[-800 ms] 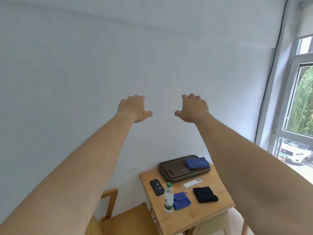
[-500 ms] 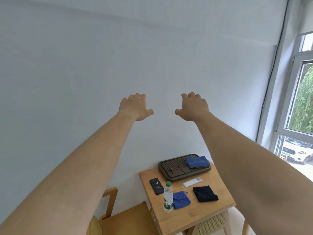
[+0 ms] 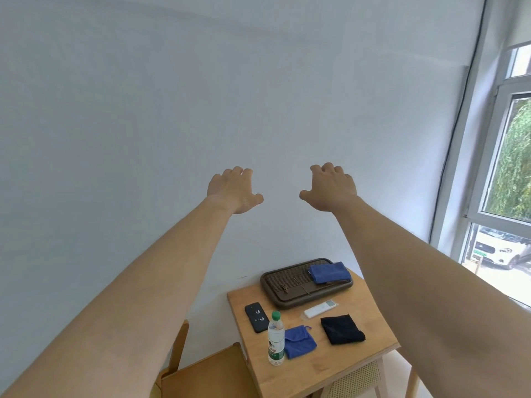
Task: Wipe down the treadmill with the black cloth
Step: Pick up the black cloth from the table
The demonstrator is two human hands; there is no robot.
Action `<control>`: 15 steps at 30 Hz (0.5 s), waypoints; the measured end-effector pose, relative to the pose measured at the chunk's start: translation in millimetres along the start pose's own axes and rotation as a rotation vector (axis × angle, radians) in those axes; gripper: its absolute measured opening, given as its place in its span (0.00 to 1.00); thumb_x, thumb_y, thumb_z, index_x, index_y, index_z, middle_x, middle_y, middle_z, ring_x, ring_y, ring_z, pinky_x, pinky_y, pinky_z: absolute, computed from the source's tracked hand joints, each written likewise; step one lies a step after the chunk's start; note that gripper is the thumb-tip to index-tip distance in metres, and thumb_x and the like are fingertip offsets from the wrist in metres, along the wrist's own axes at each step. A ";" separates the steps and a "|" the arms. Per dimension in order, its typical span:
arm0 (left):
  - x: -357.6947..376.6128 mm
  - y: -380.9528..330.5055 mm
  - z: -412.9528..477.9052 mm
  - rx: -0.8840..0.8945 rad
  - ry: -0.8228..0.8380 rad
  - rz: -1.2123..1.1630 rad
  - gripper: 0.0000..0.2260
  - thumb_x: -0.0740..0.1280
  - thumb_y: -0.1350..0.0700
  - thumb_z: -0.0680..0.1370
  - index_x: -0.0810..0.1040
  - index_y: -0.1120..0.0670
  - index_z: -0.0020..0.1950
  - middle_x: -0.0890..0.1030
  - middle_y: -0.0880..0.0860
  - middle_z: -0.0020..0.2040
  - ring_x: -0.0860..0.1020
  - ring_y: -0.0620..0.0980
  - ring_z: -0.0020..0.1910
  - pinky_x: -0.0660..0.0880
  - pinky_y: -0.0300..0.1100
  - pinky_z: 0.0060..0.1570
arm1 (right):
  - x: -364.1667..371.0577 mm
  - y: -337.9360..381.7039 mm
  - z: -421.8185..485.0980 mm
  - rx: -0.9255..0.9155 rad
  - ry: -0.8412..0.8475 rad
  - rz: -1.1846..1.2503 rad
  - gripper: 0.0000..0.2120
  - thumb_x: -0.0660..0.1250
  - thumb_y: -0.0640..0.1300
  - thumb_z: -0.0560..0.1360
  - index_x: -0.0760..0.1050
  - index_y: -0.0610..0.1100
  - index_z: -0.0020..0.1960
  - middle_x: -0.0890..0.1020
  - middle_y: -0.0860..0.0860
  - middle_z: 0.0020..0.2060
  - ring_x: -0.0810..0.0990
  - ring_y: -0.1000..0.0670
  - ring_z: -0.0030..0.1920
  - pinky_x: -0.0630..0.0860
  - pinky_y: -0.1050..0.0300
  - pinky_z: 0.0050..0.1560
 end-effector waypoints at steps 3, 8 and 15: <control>32.0 -17.0 22.6 0.028 0.027 -0.040 0.33 0.61 0.40 0.78 0.60 0.52 0.79 0.66 0.53 0.76 0.67 0.55 0.72 0.67 0.51 0.66 | 30.6 -18.0 13.2 0.025 0.036 0.012 0.31 0.63 0.57 0.76 0.63 0.44 0.74 0.70 0.44 0.67 0.68 0.42 0.67 0.68 0.47 0.62; 129.7 -58.4 58.3 0.121 0.129 -0.096 0.33 0.62 0.41 0.78 0.60 0.52 0.79 0.65 0.53 0.77 0.66 0.55 0.73 0.67 0.52 0.67 | 117.6 -65.0 28.2 0.083 0.150 -0.020 0.32 0.63 0.57 0.76 0.62 0.44 0.75 0.70 0.43 0.68 0.68 0.41 0.67 0.69 0.46 0.63; 296.0 -126.1 95.5 0.216 0.363 -0.176 0.32 0.63 0.41 0.79 0.60 0.53 0.79 0.67 0.55 0.75 0.68 0.57 0.71 0.68 0.52 0.65 | 259.8 -145.0 32.6 0.198 0.370 -0.072 0.28 0.62 0.57 0.77 0.65 0.43 0.72 0.71 0.43 0.66 0.69 0.40 0.66 0.68 0.45 0.61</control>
Point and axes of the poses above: each hand's wrist, its own z-axis towards the middle knuckle, its own x-axis out of the palm, y = z × x, the point moved 4 cm from there along z, towards the middle knuckle
